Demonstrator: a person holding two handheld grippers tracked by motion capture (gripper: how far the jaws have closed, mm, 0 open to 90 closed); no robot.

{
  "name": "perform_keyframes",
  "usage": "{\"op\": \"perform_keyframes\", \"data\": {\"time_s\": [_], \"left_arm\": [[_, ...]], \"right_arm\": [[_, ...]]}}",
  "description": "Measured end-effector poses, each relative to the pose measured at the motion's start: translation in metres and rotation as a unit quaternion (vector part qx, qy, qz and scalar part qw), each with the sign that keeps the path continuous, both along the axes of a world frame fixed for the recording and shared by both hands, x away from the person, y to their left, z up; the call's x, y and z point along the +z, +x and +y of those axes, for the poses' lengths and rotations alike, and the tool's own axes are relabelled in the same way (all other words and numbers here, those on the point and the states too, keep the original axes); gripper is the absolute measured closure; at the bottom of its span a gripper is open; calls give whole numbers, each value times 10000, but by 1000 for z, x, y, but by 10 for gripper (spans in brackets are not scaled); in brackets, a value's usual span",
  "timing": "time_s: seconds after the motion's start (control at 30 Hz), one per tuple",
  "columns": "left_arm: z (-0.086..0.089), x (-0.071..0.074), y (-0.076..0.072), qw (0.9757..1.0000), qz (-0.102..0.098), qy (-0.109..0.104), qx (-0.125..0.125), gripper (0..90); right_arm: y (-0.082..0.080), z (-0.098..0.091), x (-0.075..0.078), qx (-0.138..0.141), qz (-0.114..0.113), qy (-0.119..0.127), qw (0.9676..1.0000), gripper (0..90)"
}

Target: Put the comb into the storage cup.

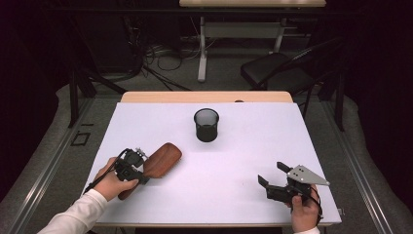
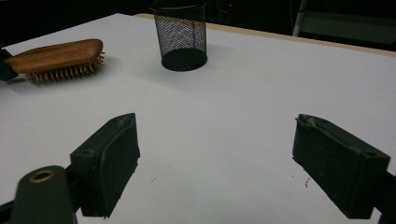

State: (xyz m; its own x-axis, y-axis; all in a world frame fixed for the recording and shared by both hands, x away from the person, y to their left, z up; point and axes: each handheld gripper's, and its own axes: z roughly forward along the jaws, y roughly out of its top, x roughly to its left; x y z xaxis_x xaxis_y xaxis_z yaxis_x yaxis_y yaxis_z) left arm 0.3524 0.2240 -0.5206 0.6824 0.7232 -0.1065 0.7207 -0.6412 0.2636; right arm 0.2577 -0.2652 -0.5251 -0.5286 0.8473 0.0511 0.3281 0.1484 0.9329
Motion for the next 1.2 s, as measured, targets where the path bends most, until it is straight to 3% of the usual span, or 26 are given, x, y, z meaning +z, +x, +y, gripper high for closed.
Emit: {"op": "perform_keyframes", "data": {"time_s": [0.27,0.9,1.2], "left_arm": [[7,-1,0,9987,62,-478,186,729],[22,-3,-4,9933,-101,-1084,399,731],[36,-2,-6,9837,-112,-1690,613,732]], "right_arm": [[0,0,0,1,5,4,10000,139],[0,0,0,4,0,-9,10000,140],[0,0,-1,3,13,-3,10000,140]]}}
